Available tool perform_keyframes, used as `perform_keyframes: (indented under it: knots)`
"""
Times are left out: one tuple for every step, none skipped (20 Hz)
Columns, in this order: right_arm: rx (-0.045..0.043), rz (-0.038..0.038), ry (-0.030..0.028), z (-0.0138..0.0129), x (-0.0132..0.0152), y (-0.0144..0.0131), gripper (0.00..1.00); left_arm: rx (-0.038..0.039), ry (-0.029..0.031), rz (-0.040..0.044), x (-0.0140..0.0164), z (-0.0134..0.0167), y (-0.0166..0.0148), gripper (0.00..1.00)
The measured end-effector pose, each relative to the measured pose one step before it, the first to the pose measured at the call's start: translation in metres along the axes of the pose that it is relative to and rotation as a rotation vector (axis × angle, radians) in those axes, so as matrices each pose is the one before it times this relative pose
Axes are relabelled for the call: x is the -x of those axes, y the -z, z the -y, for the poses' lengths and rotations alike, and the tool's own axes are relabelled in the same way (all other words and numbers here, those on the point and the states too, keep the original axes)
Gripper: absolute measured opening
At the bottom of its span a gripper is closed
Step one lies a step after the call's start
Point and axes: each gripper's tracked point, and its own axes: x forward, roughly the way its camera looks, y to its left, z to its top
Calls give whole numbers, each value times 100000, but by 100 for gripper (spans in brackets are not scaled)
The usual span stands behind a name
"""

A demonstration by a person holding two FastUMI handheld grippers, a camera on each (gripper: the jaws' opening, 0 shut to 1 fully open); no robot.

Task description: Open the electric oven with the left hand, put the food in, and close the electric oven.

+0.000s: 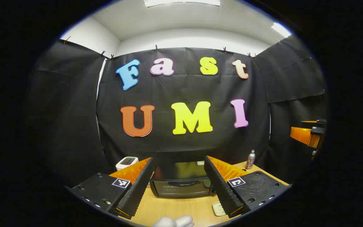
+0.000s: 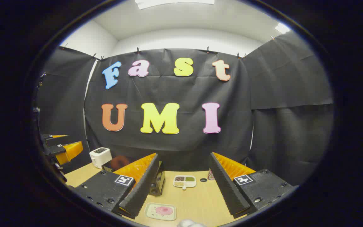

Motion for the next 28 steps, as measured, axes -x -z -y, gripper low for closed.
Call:
perform_keyframes:
  knots:
    - [-113, 20, -311, -104, -186, 20, 96, 113, -42, -58, -197, -6, 171, 89]
    - [317, -135, -53, 33, -231, 144, 96, -175, -127, -1, -304, -100, 71, 96]
    - [409, -194, 39, 53, -188, 6, 96, -550, -292, -156, -182, -36, 93, 96]
    - [63, -341, -79, 8, -194, 171, 96, -152, -265, -55, -91, -170, 114, 96]
    - [-147, -155, -294, -145, -180, 24, 96, -131, -106, 34, -341, 81, 8, 96]
    - [-66, -3, -63, 16, -249, -59, 96, -61, -69, -137, -216, 11, 64, 96]
    - [116, -29, 106, 17, -162, -41, 96, 62, 33, -241, -293, 59, 171, 96]
    - [40, -95, 42, 100, -149, 97, 96, 148, 158, -352, -165, 61, 147, 96]
    - [29, -135, -82, 36, -98, -11, 96, 84, -3, 40, -152, -24, -15, 96]
    - [69, -88, 76, -17, -235, 16, 96, -156, -144, -67, -101, -6, -11, 96]
    - [97, -23, 154, 21, -80, -102, 96, -176, 16, -106, -133, -10, 60, 96]
    - [23, -314, -12, 133, -171, 160, 96, -86, -149, -145, -185, 5, 42, 96]
    - [-86, 40, -109, -11, -62, -12, 96, -36, -76, -60, -83, -26, 37, 96]
    - [-127, -93, 167, 32, -68, 40, 96, -145, -72, -168, -130, 8, 28, 96]
    - [-135, 112, -36, 77, -128, 27, 96, -100, -63, 5, -40, -54, -62, 96]
    - [-61, -319, 7, -37, -71, 119, 96, -152, 101, -7, -64, 16, 34, 100]
    - [-106, -264, 68, -10, -105, 73, 96, -204, -146, 10, -67, -34, 87, 96]
    - [-164, -358, -93, 7, -113, 200, 96, -136, 166, -299, -155, 53, 97, 96]
    - [-182, -175, -52, -46, 17, 69, 96, -342, -197, -112, -94, -21, 64, 96]
    - [-86, 102, 115, 70, 13, 14, 96, -205, 192, -80, -49, 30, 86, 96]
    - [29, 36, 12, 31, -70, -51, 96, -209, -17, -363, 33, 38, 109, 96]
    - [116, -112, 182, 3, -17, 126, 96, -40, 29, 188, -148, -1, 46, 96]
    - [76, 8, 177, 40, 54, 57, 96, -116, 150, 30, -96, 57, 31, 96]
    - [33, 23, 230, 92, 1, -2, 96, -115, 8, -127, -87, -8, 14, 96]
    - [-64, 17, 85, 56, -34, -49, 96, -38, 95, -127, -149, 61, 142, 96]
    - [-27, -27, -60, -54, 91, 155, 96, 81, -385, -239, -214, -65, 129, 96]
    - [-96, 73, -42, -29, -56, -32, 96, 20, 278, 210, -233, 120, 89, 96]
    - [46, -73, 164, 119, -70, 43, 96, -331, 58, -4, -210, 77, 210, 96]
